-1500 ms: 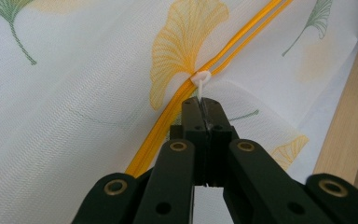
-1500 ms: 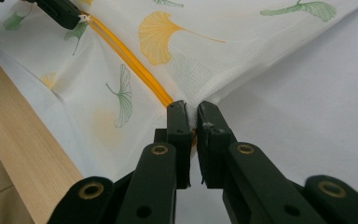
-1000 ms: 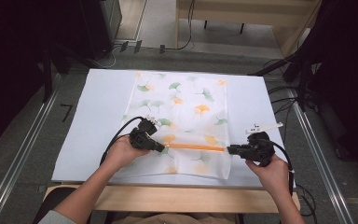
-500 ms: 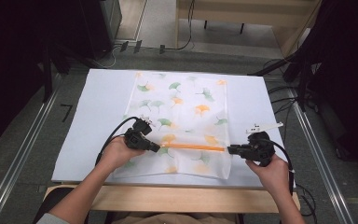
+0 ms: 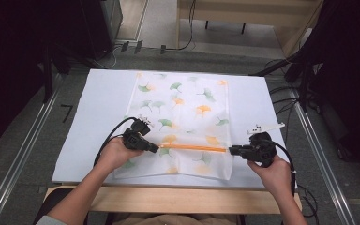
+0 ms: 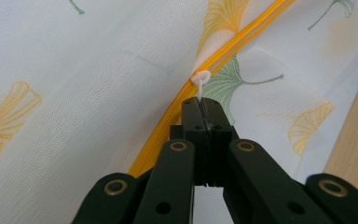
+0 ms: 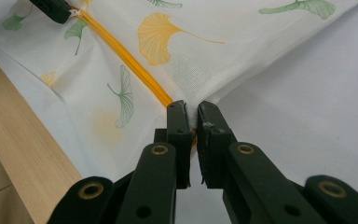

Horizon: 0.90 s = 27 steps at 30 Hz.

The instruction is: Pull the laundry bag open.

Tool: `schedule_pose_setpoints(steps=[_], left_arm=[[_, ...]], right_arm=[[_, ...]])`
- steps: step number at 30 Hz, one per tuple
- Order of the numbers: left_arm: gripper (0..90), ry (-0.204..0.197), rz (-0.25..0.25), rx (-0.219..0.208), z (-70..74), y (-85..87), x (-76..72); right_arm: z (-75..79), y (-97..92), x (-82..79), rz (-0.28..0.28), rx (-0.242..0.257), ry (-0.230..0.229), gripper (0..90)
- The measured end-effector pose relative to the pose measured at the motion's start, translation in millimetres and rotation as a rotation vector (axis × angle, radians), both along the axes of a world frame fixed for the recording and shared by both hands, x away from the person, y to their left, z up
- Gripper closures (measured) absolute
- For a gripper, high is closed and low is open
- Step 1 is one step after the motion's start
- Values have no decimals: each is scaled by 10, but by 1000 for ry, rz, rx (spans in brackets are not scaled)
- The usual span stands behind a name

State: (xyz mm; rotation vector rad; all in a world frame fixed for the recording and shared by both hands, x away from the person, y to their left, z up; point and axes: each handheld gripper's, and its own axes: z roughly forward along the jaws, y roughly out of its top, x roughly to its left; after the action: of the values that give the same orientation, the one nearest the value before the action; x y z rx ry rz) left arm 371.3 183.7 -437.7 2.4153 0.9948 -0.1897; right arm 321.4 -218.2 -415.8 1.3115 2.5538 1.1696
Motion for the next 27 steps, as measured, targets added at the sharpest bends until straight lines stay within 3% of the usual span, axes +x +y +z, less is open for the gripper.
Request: schedule_pose_setpoints(steps=[16, 27], left_arm=[[900, 5, 31, 17, 2, 132, -44], [900, 12, 63, 21, 4, 243, -66]], right_arm=[[5, -9, -46, 7, -12, -2, 861], [-25, -12, 12, 6, -18, 11, 861]])
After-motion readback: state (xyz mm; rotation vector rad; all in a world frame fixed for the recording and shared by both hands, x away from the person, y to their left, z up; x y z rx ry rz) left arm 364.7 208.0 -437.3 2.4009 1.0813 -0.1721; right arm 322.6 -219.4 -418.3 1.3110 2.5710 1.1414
